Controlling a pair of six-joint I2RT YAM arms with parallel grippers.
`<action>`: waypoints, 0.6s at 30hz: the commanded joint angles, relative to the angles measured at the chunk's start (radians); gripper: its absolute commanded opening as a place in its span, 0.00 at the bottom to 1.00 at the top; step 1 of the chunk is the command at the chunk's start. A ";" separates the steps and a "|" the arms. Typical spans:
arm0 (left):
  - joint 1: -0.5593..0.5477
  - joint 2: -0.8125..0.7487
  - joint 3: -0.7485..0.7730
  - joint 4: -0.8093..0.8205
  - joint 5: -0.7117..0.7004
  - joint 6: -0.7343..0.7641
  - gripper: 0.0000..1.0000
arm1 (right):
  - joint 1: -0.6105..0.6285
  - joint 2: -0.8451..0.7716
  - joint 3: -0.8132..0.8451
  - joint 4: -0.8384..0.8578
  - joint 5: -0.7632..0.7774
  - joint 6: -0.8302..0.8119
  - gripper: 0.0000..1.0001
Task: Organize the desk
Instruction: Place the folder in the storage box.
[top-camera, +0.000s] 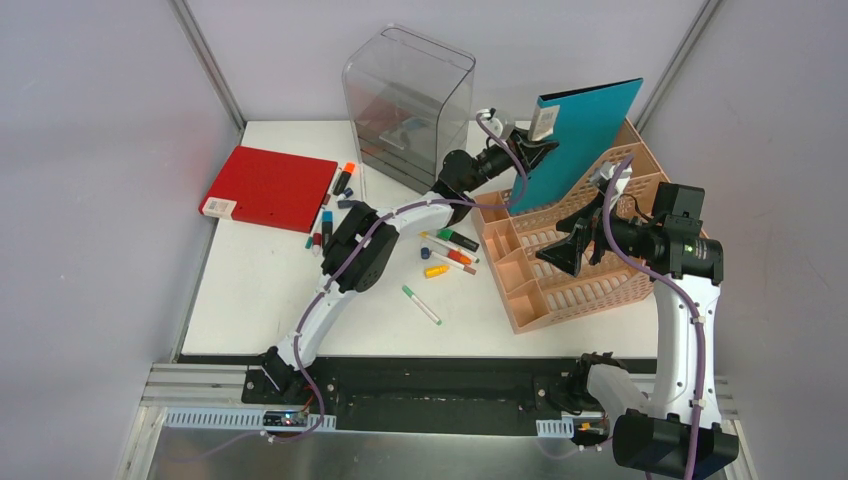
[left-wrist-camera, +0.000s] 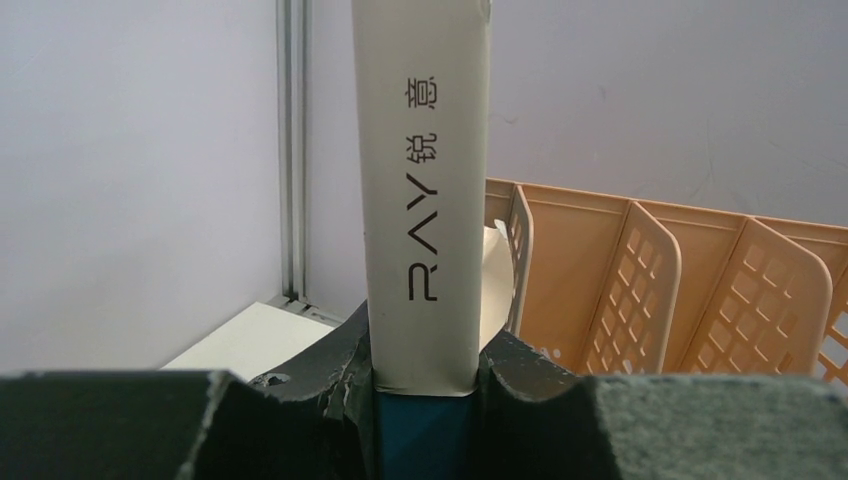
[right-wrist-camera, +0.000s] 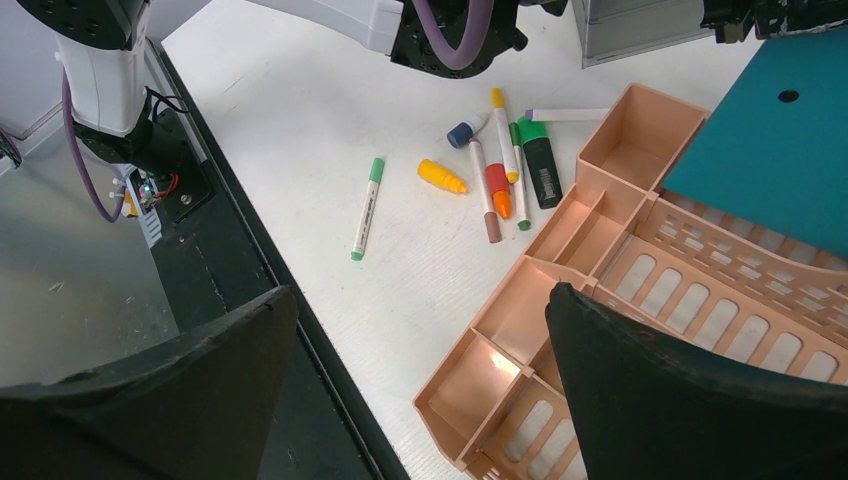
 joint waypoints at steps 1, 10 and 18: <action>-0.013 -0.032 -0.015 0.124 -0.030 0.024 0.34 | 0.003 -0.015 0.006 0.024 -0.018 -0.022 0.99; -0.019 -0.165 -0.215 0.136 -0.057 0.064 0.68 | 0.004 -0.017 0.002 0.028 -0.019 -0.021 0.99; -0.019 -0.417 -0.500 0.000 -0.093 0.099 0.84 | 0.003 -0.018 -0.004 0.031 -0.029 -0.022 0.99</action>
